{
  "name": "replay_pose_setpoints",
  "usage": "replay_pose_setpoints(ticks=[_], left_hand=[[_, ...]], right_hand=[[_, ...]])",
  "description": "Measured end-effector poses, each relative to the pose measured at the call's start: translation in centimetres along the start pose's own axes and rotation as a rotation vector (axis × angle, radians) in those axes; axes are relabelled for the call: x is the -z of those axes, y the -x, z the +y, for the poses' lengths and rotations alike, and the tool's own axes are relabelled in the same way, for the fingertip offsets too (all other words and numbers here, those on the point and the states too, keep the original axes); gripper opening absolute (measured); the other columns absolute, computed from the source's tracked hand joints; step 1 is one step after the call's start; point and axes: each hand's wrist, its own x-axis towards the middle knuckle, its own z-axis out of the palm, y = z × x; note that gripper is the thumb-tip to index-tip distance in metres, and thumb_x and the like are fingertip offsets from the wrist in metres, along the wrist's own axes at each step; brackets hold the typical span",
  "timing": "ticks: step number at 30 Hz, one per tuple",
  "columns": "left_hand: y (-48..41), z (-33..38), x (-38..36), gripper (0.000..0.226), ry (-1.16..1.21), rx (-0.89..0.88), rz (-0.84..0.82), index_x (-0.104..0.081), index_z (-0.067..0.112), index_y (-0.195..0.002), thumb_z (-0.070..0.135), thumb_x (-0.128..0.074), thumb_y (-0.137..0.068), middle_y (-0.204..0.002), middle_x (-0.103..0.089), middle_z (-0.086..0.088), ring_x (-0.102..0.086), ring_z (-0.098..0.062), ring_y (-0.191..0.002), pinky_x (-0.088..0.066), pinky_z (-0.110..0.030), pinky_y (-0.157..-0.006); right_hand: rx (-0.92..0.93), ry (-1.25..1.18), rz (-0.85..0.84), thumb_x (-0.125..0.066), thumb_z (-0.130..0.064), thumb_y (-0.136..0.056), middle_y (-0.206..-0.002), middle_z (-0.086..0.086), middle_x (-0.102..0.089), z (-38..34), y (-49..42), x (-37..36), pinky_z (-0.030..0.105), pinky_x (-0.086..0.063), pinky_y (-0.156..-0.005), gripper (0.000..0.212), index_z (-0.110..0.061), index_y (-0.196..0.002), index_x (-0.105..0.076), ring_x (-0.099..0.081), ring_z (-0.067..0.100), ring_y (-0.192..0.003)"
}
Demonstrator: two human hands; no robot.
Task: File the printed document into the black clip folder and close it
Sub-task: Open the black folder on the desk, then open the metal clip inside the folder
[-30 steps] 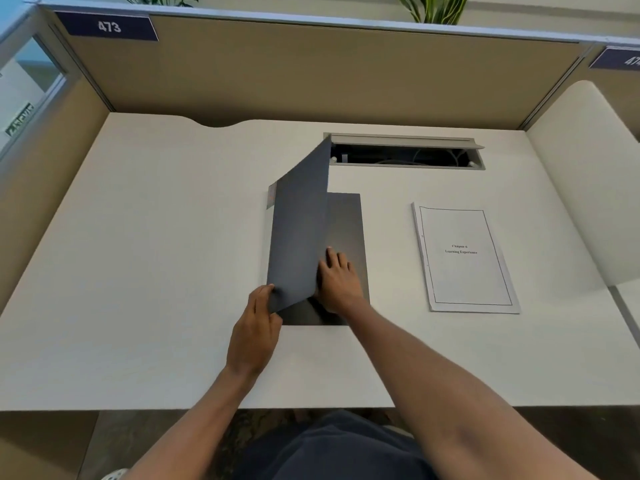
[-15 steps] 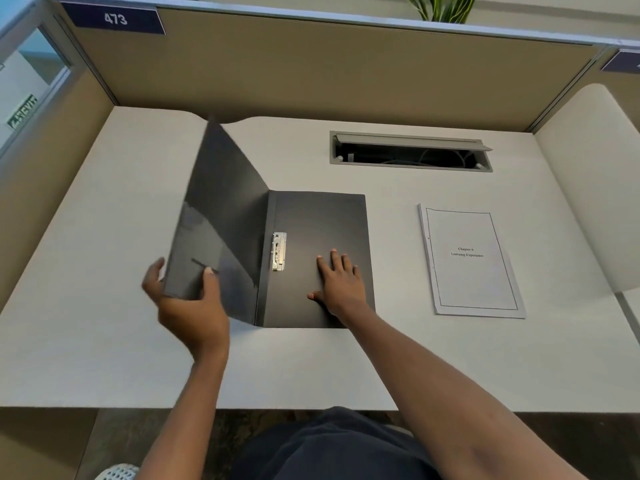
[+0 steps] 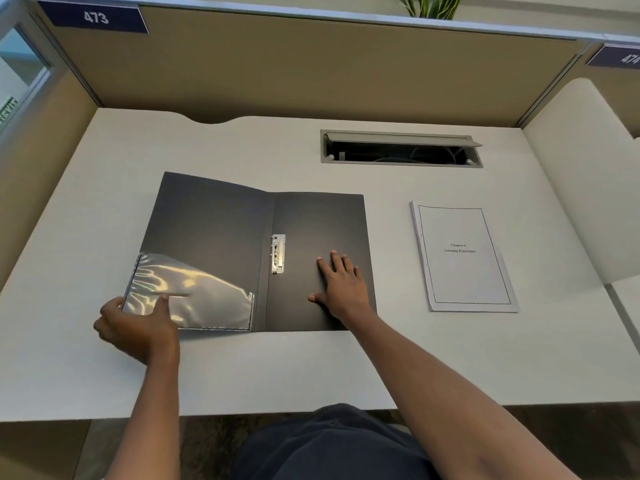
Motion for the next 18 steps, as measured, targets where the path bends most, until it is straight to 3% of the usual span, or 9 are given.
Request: replay_pose_setpoints(ticks=[4, 7, 9, 12, 18], left_hand=[[0.0, 0.1, -0.9, 0.046, -0.258, -0.070, -0.089, -0.063, 0.001, -0.122, 0.013, -0.082, -0.082, -0.133, -0.058, -0.025, -0.052, -0.046, -0.127, -0.044, -0.058, -0.103], [1.1, 0.5, -2.5, 0.032, -0.455, -0.262, -0.212, -0.066, -0.002, -0.117, 0.008, -0.069, -0.087, -0.137, -0.056, -0.025, -0.044, -0.044, -0.137, -0.026, -0.065, -0.115], [2.2, 1.0, -3.8, 0.040, -0.535, -0.370, -0.333, -0.062, -0.006, -0.128, 0.009, -0.062, -0.091, -0.151, -0.047, -0.027, -0.033, -0.043, -0.149, -0.020, -0.061, -0.122], [4.2, 2.2, -5.5, 0.053, -0.454, -0.413, -0.483, -0.046, -0.005, -0.146, 0.012, -0.057, -0.097, -0.166, -0.029, -0.022, -0.019, -0.036, -0.158, -0.020, -0.052, -0.128], [7.0, 5.3, -8.9, 0.085, -0.629, -0.611, -0.620, -0.031, 0.012, -0.158, 0.052, -0.066, -0.092, -0.172, -0.016, -0.013, -0.008, -0.030, -0.161, -0.015, -0.061, -0.124]], right_hand=[[-0.005, 0.000, -0.004, -0.061, -0.060, -0.092, -0.172, 0.005, -0.004, 0.0, 0.1, 0.1, 0.049, -0.016, -0.127, 0.092, -0.030, -0.163, -0.012, -0.005, 0.031, -0.159], [-0.005, -0.001, -0.003, -0.061, -0.059, -0.092, -0.172, 0.006, -0.004, -0.1, 0.1, 0.2, 0.050, -0.016, -0.127, 0.091, -0.030, -0.163, -0.011, -0.005, 0.031, -0.159], [-0.008, -0.005, -0.002, -0.061, -0.058, -0.092, -0.172, 0.006, -0.004, -0.2, 0.1, 0.2, 0.050, -0.015, -0.128, 0.091, -0.030, -0.163, -0.011, -0.005, 0.031, -0.159], [-0.009, -0.001, -0.004, -0.061, -0.058, -0.093, -0.172, 0.006, -0.004, -0.3, 0.1, 0.2, 0.050, -0.015, -0.128, 0.091, -0.029, -0.163, -0.011, -0.004, 0.031, -0.159], [-0.013, 0.011, -0.005, -0.060, -0.059, -0.092, -0.172, 0.005, -0.004, -0.2, 0.0, 0.1, 0.049, -0.015, -0.127, 0.091, -0.030, -0.163, -0.011, -0.005, 0.031, -0.159]])
